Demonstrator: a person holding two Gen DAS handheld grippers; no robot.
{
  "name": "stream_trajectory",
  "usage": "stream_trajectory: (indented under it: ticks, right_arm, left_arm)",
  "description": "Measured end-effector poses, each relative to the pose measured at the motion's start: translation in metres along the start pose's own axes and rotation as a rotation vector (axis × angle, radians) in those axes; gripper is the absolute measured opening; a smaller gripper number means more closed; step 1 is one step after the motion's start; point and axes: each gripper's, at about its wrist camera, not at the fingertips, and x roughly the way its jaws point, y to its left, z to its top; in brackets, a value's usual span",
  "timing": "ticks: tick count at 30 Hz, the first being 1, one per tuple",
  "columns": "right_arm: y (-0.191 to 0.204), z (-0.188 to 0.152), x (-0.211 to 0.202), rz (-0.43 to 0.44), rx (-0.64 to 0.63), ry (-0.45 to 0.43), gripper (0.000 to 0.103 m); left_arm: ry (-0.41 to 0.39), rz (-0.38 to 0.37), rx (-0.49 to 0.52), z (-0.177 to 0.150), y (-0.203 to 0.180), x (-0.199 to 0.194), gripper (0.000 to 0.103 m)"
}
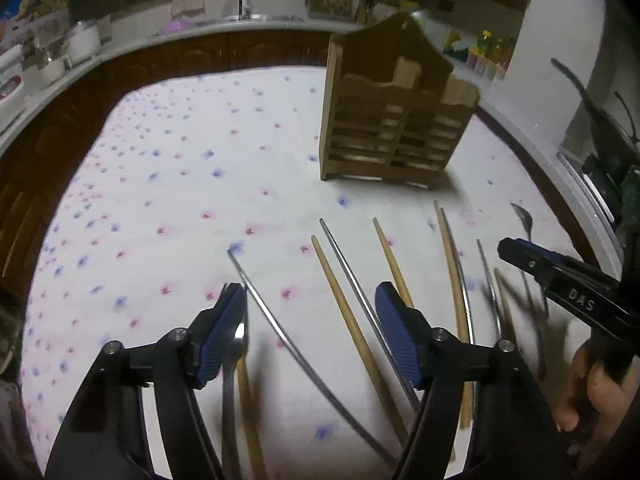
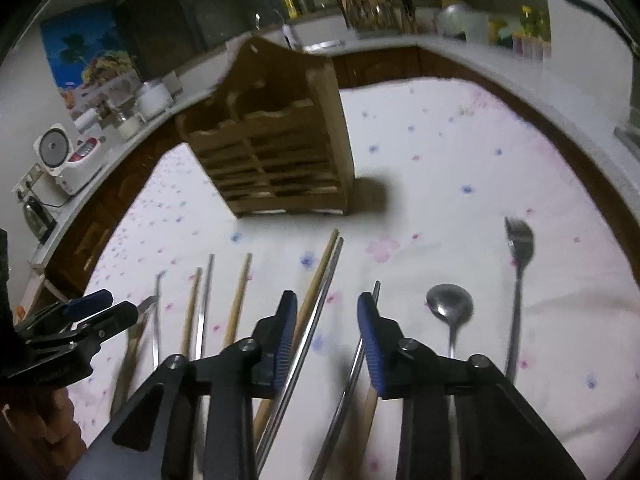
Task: Organize utensils
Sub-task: 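Grasp a wooden chopstick with the left tool while the right tool grasps a steel chopstick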
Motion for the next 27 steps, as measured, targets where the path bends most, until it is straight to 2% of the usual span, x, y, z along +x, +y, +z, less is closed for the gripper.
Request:
stream_trajectory:
  ticks: [6,16,18,27]
  right_arm:
    - [-0.011,0.016,0.031,0.008,0.049,0.062,0.022]
    - [-0.004,0.026,0.064,-0.013,0.002,0.128,0.012]
    - [-0.002,0.028,0.066,-0.030,-0.023,0.126,0.010]
    - [0.009,0.040,0.078,-0.055,-0.087,0.161,0.010]
  left_arm:
    - [0.074,-0.020,-0.027,0.013,0.006,0.032,0.058]
    - [0.147,-0.006,-0.006,0.019,0.001,0.067,0.044]
    - [0.139,0.008,0.020,0.019,-0.001,0.068,0.044]
    - [0.151,0.022,0.110,0.025,-0.016,0.078,0.043]
